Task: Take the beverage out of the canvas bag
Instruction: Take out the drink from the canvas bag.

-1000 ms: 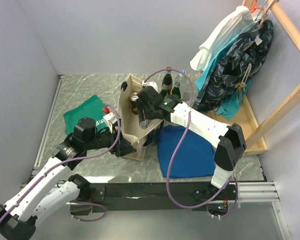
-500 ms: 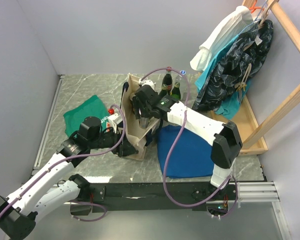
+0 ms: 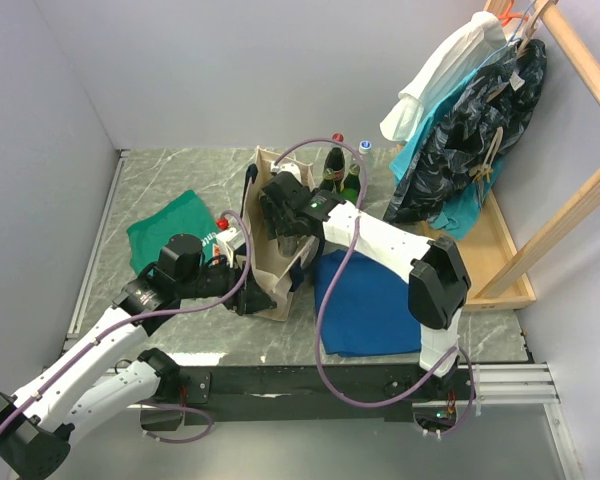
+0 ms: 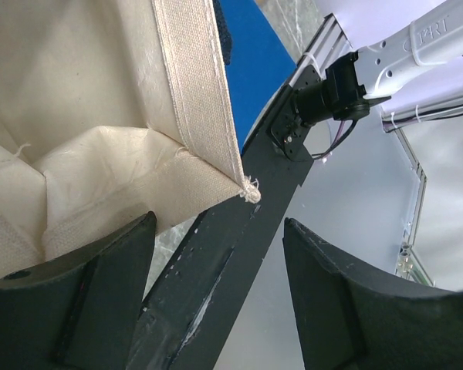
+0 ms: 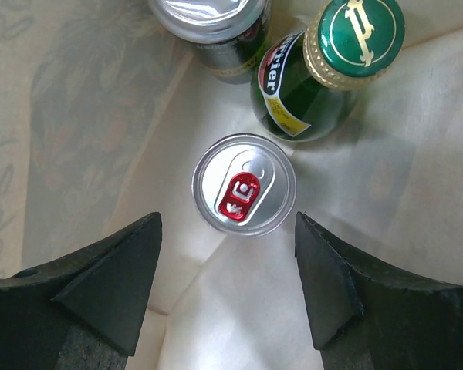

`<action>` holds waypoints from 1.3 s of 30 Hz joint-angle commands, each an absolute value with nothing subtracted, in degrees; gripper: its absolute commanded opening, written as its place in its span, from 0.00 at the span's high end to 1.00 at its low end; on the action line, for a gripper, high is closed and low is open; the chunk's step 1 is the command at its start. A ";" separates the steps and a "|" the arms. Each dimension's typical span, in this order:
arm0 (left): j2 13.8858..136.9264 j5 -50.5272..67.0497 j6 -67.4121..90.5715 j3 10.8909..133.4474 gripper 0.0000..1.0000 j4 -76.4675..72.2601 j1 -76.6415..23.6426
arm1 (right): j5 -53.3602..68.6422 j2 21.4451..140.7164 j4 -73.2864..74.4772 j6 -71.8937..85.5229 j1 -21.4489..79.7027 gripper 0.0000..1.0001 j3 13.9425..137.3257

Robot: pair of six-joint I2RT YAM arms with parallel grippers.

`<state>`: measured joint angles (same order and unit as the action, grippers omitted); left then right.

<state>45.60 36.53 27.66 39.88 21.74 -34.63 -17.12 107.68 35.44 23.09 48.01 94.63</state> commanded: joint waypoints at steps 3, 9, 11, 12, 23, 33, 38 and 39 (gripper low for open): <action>46.05 37.53 27.42 40.17 0.27 26.54 -35.68 | -18.20 109.95 34.10 22.41 47.02 0.24 98.08; 45.88 37.09 27.60 40.17 0.27 26.46 -35.68 | -17.67 111.18 33.14 22.24 46.67 0.23 98.97; 45.62 36.91 27.77 40.17 0.27 26.46 -35.77 | -17.58 111.44 33.22 22.32 46.58 0.24 99.40; 45.70 36.91 27.69 40.17 0.27 26.46 -35.77 | -17.58 111.79 33.66 22.50 46.58 0.25 99.67; 45.53 37.18 27.60 40.08 0.27 26.37 -35.86 | -17.58 113.55 35.51 23.29 46.23 0.27 101.51; 45.53 36.91 27.69 39.99 0.27 26.37 -35.86 | -18.10 115.05 37.00 23.12 46.14 0.30 103.10; 45.62 37.00 27.77 39.99 0.27 26.28 -35.86 | -18.02 116.54 39.55 23.12 46.14 0.34 105.20; 45.70 37.00 27.69 39.99 0.27 26.28 -35.86 | -17.76 116.54 39.72 23.12 46.14 0.32 105.12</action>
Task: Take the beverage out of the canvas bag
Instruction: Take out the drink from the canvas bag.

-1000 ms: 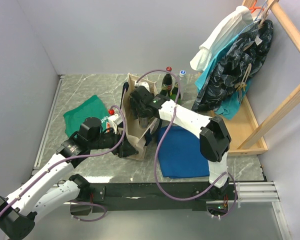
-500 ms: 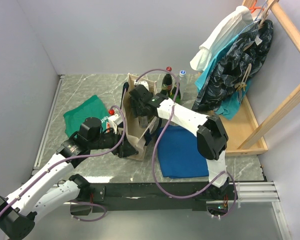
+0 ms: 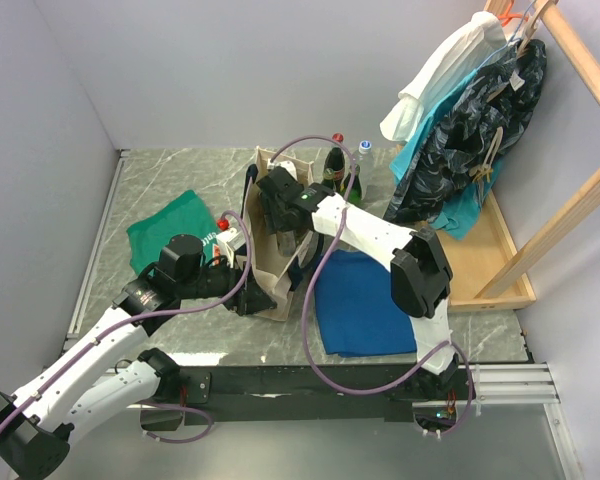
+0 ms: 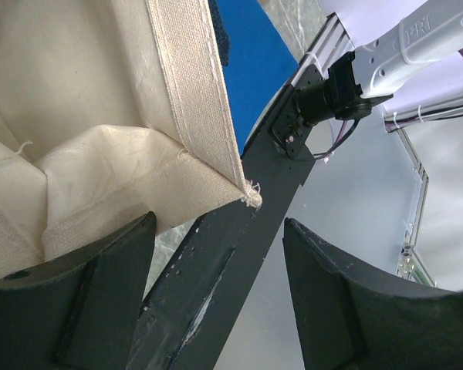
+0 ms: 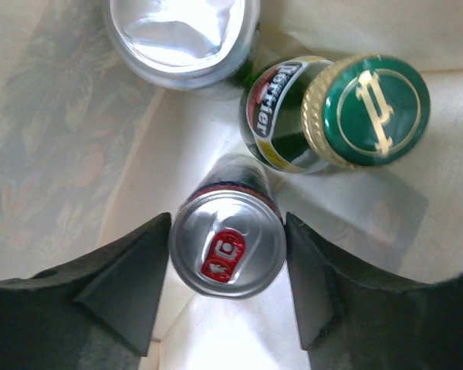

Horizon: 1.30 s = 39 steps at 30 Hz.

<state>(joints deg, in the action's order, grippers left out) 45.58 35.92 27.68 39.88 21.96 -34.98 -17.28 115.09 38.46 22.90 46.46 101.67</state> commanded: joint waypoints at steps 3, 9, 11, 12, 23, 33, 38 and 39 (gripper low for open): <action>45.44 36.91 27.77 39.99 0.27 26.28 -35.86 | -17.32 116.37 39.46 23.12 46.14 0.28 104.77; 45.53 37.09 27.69 40.08 0.27 26.28 -35.86 | -17.05 117.07 39.64 23.03 46.14 0.23 105.20; 45.44 37.00 27.69 40.08 0.27 26.28 -35.95 | -16.96 117.94 40.60 23.03 46.14 0.22 106.16; 45.44 36.83 27.77 40.08 0.27 26.28 -35.95 | -16.96 118.21 40.87 23.03 46.14 0.22 106.35; 45.44 36.91 27.69 40.08 0.27 26.28 -35.95 | -17.84 118.74 41.31 23.38 46.14 0.34 106.70; 45.53 36.12 27.95 39.99 0.27 26.37 -35.95 | -17.40 118.48 40.87 22.76 46.14 0.80 106.35; 45.62 36.12 27.95 39.99 0.27 26.28 -35.95 | -16.88 117.42 40.78 22.33 46.14 1.00 106.70; 45.70 36.12 27.95 39.90 0.27 26.28 -35.95 | -16.70 117.07 40.61 22.15 46.06 1.00 106.53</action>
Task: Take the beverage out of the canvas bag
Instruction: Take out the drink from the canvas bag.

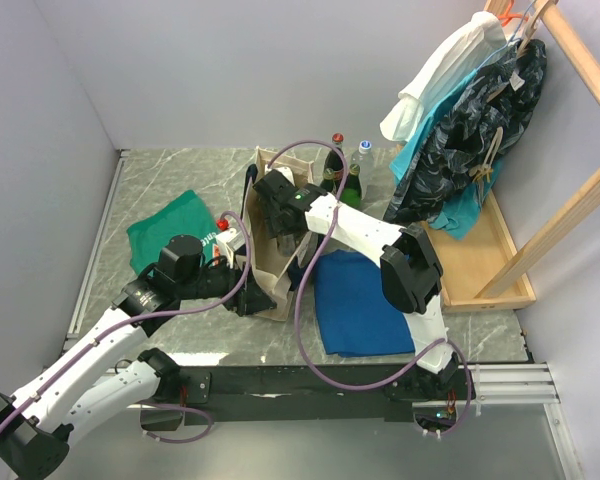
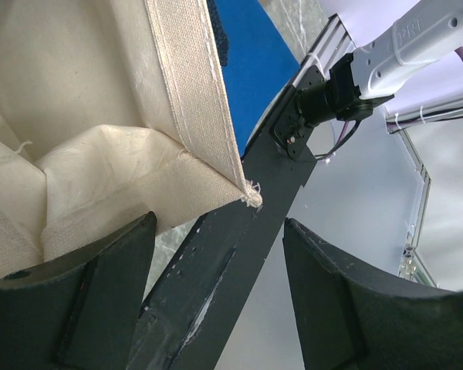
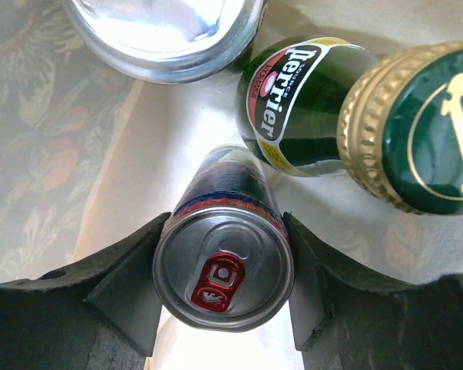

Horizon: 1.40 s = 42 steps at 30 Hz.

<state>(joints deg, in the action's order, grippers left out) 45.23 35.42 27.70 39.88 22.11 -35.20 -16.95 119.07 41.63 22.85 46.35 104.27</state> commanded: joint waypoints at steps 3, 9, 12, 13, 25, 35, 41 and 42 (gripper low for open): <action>45.88 36.04 28.04 39.90 0.27 26.19 -35.95 | -16.08 115.58 40.08 21.62 46.05 1.00 106.70; 45.62 35.77 28.12 39.90 0.27 25.93 -35.95 | -15.03 112.77 40.69 20.39 46.14 1.00 108.63; 45.44 35.68 28.12 39.90 0.27 26.02 -35.95 | -14.85 112.15 41.31 20.13 46.14 1.00 109.51; 45.27 35.68 28.21 39.82 0.27 26.02 -35.95 | -14.94 112.15 41.48 20.13 46.14 1.00 110.21; 44.83 35.77 28.12 39.81 0.27 25.75 -35.95 | -14.76 109.69 44.12 19.95 46.23 1.00 113.29; 43.95 35.24 28.30 39.73 0.27 25.58 -35.95 | -14.59 106.27 45.97 19.34 46.84 1.00 114.87; 42.98 34.37 28.39 39.73 0.26 25.66 -35.95 | -13.54 103.45 46.67 18.55 47.20 1.00 114.96; 42.80 34.28 28.56 39.73 0.26 25.66 -35.95 | -13.10 103.10 46.67 18.46 47.28 1.00 114.87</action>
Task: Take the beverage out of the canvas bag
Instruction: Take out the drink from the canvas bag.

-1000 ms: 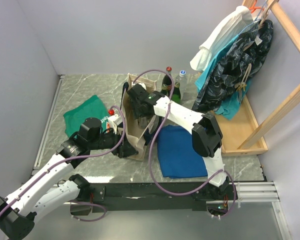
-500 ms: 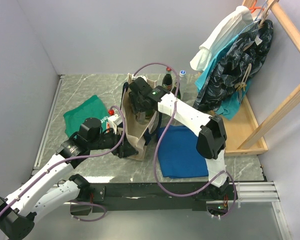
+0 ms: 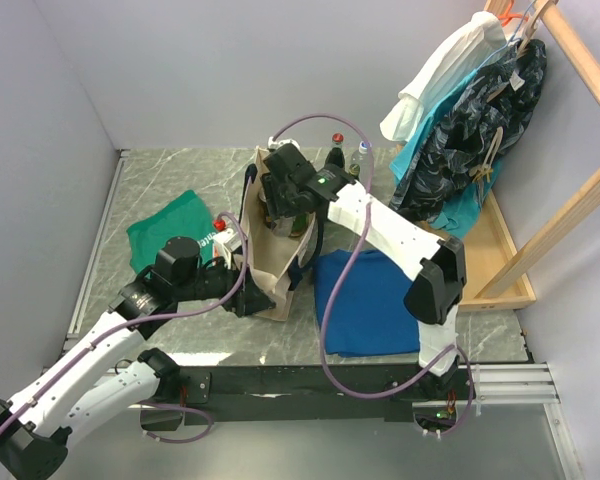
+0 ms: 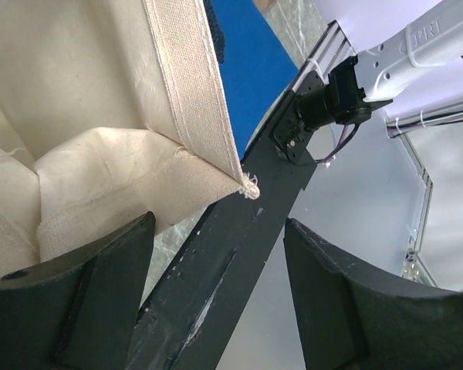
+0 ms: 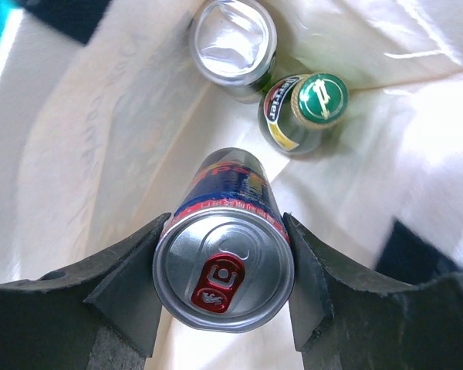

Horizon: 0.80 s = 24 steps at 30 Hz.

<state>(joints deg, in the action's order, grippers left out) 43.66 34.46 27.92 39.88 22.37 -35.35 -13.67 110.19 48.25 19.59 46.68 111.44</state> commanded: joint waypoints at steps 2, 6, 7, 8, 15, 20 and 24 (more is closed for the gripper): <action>42.63 33.75 28.65 39.73 0.26 25.75 -35.95 | -13.01 101.96 46.67 18.11 47.46 1.00 114.70; 42.10 33.05 28.83 39.81 0.26 25.75 -35.95 | -12.39 100.29 46.76 17.32 47.81 1.00 114.61; 41.84 32.96 28.83 39.73 0.26 25.75 -35.95 | -12.22 99.94 46.67 17.14 47.99 1.00 114.70; 41.75 32.70 28.92 39.73 0.26 25.66 -35.95 | -12.13 99.32 46.76 16.79 47.99 1.00 114.78; 40.78 31.82 29.09 39.73 0.25 25.75 -35.95 | -12.74 96.77 47.81 15.56 48.78 1.00 116.28; 39.99 30.50 29.44 39.73 0.25 25.84 -36.03 | -13.62 94.22 47.64 14.68 49.22 1.00 116.02; 39.81 29.88 29.53 39.81 0.25 25.93 -35.95 | -13.71 92.64 46.32 14.33 49.31 1.00 114.96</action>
